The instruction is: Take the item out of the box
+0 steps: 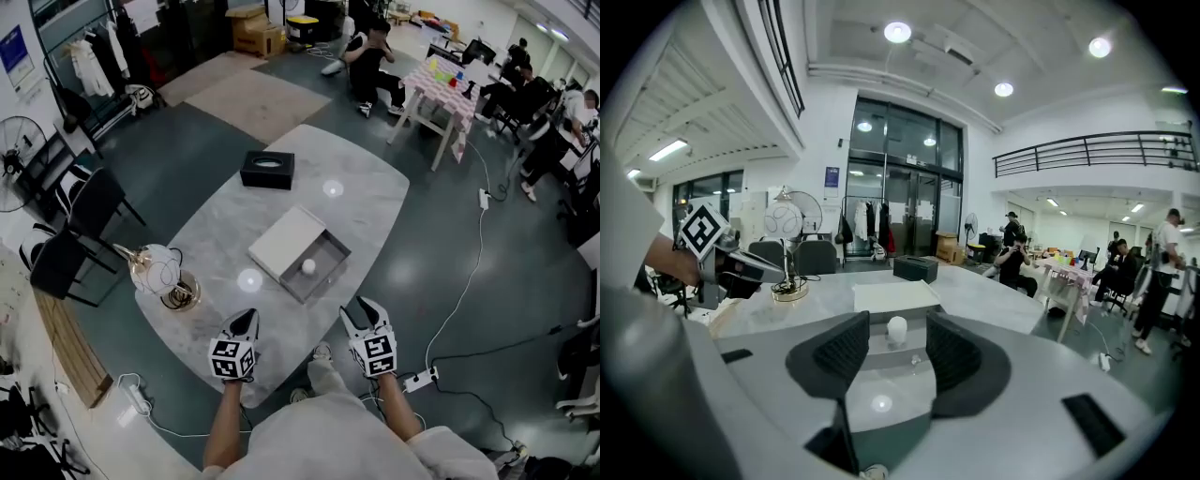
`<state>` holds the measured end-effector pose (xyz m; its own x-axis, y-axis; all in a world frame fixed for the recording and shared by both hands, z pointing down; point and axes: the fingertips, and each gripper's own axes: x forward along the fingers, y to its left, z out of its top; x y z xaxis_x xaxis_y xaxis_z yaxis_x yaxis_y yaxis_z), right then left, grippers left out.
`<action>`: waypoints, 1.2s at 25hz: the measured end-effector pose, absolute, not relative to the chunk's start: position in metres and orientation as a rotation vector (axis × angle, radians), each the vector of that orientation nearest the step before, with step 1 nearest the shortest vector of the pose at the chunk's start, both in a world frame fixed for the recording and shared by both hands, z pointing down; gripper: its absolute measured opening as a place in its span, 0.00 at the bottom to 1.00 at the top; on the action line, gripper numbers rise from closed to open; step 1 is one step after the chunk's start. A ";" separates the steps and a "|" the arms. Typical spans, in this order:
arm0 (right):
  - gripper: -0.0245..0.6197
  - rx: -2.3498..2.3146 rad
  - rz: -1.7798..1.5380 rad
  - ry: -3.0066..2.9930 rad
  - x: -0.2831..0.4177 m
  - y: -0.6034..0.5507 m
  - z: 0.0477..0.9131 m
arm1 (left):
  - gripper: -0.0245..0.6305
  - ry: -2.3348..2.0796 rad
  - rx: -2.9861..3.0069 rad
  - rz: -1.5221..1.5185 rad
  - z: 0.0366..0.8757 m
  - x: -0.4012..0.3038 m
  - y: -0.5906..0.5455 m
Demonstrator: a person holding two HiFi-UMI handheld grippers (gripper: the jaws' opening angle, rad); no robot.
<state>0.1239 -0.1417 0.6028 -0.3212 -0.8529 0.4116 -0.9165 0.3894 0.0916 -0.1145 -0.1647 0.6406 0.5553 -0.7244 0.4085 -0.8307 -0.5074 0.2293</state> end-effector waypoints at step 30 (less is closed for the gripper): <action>0.35 1.224 0.370 -2.391 0.149 -0.262 0.653 | 0.07 -1.457 2.172 0.503 0.662 -0.094 -0.243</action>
